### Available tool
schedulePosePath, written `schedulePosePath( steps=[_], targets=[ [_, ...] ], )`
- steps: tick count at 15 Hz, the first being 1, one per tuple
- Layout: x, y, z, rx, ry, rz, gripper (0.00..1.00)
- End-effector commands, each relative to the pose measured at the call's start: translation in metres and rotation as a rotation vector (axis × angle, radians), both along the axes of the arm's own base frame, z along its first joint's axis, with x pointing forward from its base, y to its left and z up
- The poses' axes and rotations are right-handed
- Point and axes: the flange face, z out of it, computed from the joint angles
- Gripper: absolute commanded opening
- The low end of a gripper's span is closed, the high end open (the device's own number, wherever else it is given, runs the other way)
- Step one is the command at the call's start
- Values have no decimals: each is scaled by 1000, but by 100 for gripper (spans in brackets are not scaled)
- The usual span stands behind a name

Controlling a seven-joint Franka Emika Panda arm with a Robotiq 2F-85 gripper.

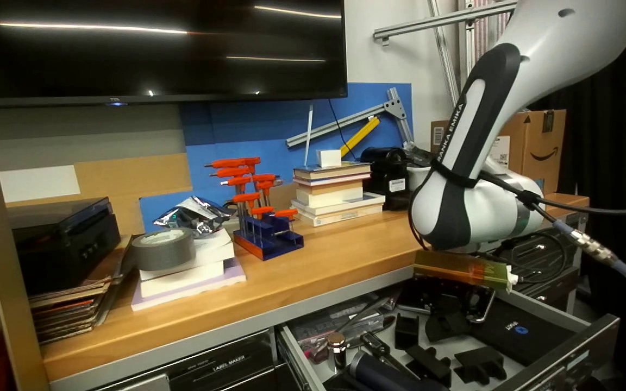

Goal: Place the three objects on the counter inside the open drawer, push the drawer closed

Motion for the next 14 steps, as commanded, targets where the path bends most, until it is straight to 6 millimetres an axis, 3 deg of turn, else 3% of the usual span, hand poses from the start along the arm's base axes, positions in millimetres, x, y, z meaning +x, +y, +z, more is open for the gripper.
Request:
schedulePosePath(
  steps=[1, 3, 8, 14],
  targets=[
    [-6, 5, -2, -28, 13, -16, 86],
    [-9, 9, -2, -36, 19, -14, 99],
    [-9, 20, 9, -84, 29, -2, 100],
    [-11, 22, 48, -173, 92, -51, 100]
  ],
)
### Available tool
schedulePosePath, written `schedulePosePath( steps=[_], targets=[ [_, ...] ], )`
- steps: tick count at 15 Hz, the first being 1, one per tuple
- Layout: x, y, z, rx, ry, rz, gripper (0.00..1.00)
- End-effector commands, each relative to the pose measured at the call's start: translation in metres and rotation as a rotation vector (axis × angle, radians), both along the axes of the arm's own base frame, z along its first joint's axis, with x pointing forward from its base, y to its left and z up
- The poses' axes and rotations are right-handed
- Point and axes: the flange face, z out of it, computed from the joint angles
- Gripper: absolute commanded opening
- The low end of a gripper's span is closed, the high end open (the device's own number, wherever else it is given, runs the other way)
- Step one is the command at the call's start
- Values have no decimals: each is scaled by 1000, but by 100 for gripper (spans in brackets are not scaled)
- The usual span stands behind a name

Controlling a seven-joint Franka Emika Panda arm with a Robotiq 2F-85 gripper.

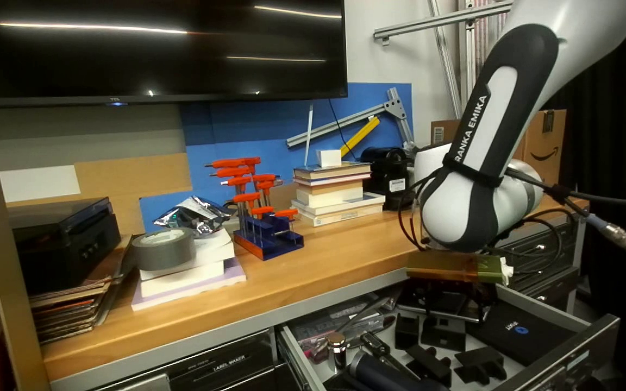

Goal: Place the three objects on the counter inside the open drawer, push the drawer closed

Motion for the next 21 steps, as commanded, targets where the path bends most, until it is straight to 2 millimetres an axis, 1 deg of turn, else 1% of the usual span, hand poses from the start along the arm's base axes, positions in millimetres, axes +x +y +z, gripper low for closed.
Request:
schedulePosePath(
  steps=[1, 6, 10, 13, 16, 17, 18, 19, 21],
  targets=[
    [-7, -2, 38, -46, 34, -65, 100],
    [-32, -6, 67, -105, 92, -246, 100],
    [-62, -5, 83, -138, 109, -428, 100],
    [-92, -1, 83, -127, 99, -520, 100],
    [-123, 4, 74, -81, 99, -598, 100],
    [-109, 7, 75, -65, 110, -626, 100],
    [-104, 10, 76, -46, 117, -646, 100],
    [-104, 13, 76, -21, 115, -659, 100],
    [-98, 20, 72, 35, 107, -677, 100]
  ],
)
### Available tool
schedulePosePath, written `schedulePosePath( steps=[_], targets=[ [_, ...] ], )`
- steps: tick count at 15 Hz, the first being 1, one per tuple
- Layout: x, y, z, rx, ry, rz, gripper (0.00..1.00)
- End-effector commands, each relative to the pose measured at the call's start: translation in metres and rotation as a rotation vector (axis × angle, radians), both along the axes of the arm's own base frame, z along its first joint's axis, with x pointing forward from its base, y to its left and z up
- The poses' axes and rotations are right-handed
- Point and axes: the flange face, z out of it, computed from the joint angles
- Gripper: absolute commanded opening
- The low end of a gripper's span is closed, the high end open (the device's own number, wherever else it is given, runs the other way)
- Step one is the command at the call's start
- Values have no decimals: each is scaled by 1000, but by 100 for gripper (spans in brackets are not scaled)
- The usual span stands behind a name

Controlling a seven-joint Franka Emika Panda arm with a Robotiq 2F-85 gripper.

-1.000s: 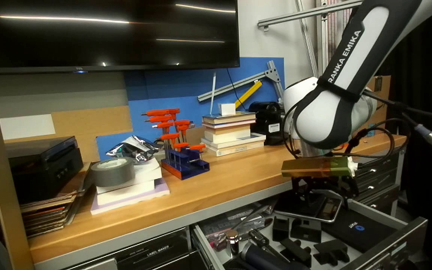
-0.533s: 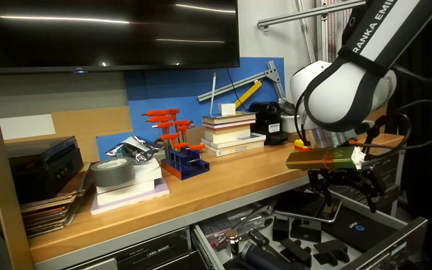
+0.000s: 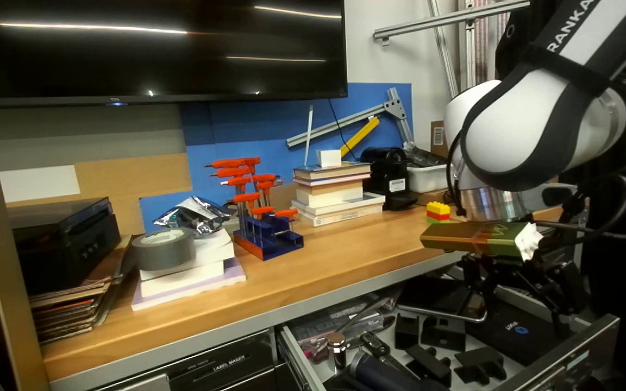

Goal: Place the three objects on the counter inside the open drawer, push the drawer closed

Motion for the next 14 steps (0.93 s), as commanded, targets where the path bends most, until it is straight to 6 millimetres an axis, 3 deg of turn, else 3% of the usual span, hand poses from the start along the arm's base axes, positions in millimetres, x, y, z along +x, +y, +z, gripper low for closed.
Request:
schedulePosePath(
  steps=[1, 4, 14],
  targets=[
    [9, 10, -2, 73, -60, -61, 100],
    [12, 12, -8, 112, -76, -95, 100],
    [-2, 9, -59, 77, 61, -101, 100]
  ],
)
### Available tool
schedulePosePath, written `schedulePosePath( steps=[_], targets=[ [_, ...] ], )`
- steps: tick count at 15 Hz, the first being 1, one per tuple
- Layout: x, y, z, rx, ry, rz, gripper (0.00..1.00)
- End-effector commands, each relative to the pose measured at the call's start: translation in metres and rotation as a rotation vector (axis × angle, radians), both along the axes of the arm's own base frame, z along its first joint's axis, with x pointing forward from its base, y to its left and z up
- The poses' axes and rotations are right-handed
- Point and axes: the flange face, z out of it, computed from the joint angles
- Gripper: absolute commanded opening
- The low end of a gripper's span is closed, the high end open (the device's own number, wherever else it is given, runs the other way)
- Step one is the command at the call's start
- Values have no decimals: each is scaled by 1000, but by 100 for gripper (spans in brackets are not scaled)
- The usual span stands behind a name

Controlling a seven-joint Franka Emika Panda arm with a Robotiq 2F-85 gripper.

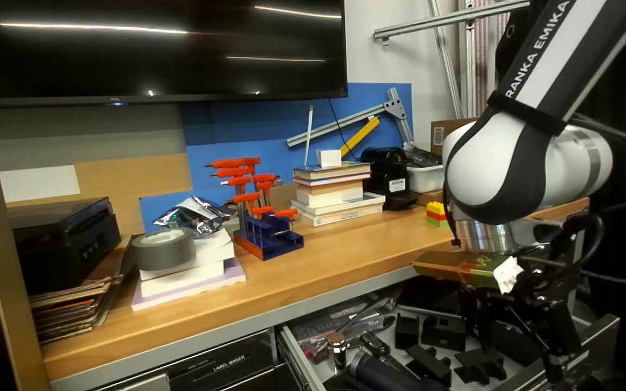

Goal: Place the three objects on the counter inside the open drawer, push the drawer closed

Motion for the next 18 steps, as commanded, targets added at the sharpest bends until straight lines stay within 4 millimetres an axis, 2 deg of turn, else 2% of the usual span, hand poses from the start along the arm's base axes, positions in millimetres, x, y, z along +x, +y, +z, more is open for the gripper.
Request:
schedulePosePath(
  steps=[1, 9, 15, 18],
  targets=[
    [0, -1, -15, 2, 7, -4, 100],
    [4, 0, -57, 37, -57, -44, 100],
    [18, -7, -64, 68, -226, -138, 100],
    [25, -6, -58, 75, -305, -147, 100]
  ],
)
